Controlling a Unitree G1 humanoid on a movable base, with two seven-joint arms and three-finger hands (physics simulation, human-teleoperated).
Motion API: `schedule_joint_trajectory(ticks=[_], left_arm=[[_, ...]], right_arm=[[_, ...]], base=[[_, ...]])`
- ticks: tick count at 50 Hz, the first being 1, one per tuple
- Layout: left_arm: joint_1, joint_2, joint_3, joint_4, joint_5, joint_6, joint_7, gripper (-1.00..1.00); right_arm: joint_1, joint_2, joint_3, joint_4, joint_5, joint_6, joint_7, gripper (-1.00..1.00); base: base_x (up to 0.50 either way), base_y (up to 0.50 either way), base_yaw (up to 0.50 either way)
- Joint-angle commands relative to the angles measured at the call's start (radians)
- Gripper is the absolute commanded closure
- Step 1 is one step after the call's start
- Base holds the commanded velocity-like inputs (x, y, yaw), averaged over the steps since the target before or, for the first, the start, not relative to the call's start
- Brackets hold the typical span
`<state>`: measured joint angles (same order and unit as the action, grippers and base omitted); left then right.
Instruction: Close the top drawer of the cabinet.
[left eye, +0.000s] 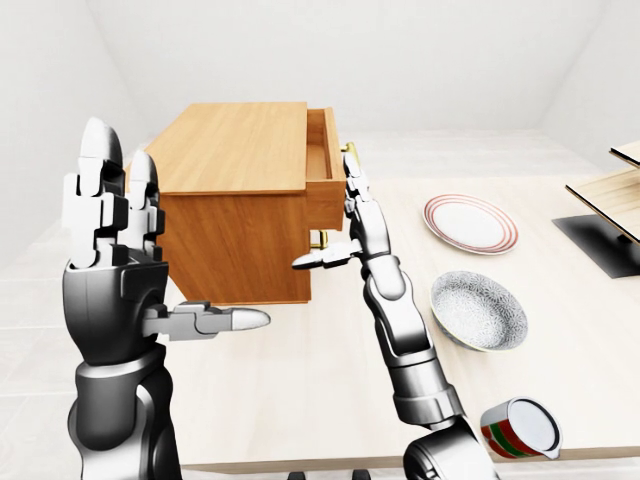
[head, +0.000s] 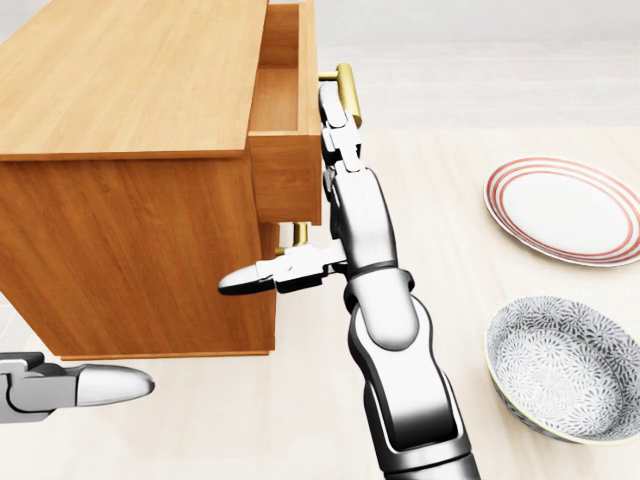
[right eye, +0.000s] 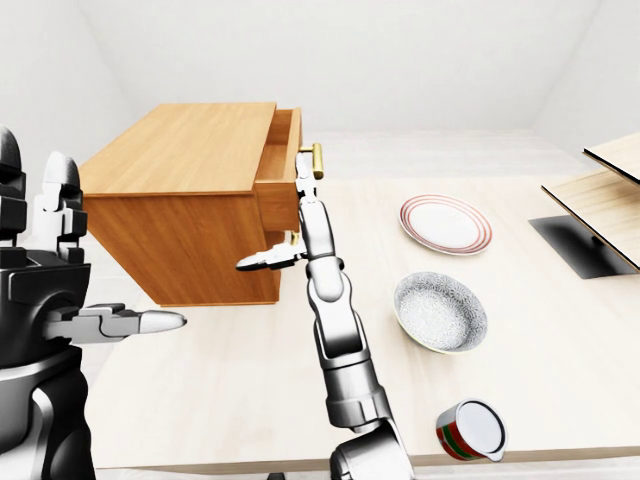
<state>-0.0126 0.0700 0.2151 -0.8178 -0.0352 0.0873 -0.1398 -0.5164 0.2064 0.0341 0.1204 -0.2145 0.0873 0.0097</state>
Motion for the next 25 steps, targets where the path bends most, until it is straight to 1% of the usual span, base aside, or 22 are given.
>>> schedule_joint_trajectory(ticks=[1,9,14,25], left_arm=[[-0.003,0.002,0.004,0.004,-0.005,0.000,0.000,-1.00],[0.009,-0.001,0.000,0.008,-0.008,0.000,-0.005,-1.00],[0.007,0.003,0.011,0.004,-0.010,0.000,-0.008,-1.00],[0.008,0.006,0.010,-0.008,-0.004,0.000,-0.011,-1.00]], right_arm=[[0.003,0.047,0.171,0.174,0.031,0.000,0.075,-1.00],[-0.010,0.074,0.188,0.210,0.006,0.000,0.079,-1.00],[-0.013,0.085,0.192,0.241,-0.006,0.000,0.083,-1.00],[-0.044,0.100,0.182,0.364,-0.029,0.000,0.082,-1.00]], base=[[0.00,0.00,0.00],[0.00,0.00,0.00],[0.00,0.00,0.00],[0.00,0.00,0.00]])
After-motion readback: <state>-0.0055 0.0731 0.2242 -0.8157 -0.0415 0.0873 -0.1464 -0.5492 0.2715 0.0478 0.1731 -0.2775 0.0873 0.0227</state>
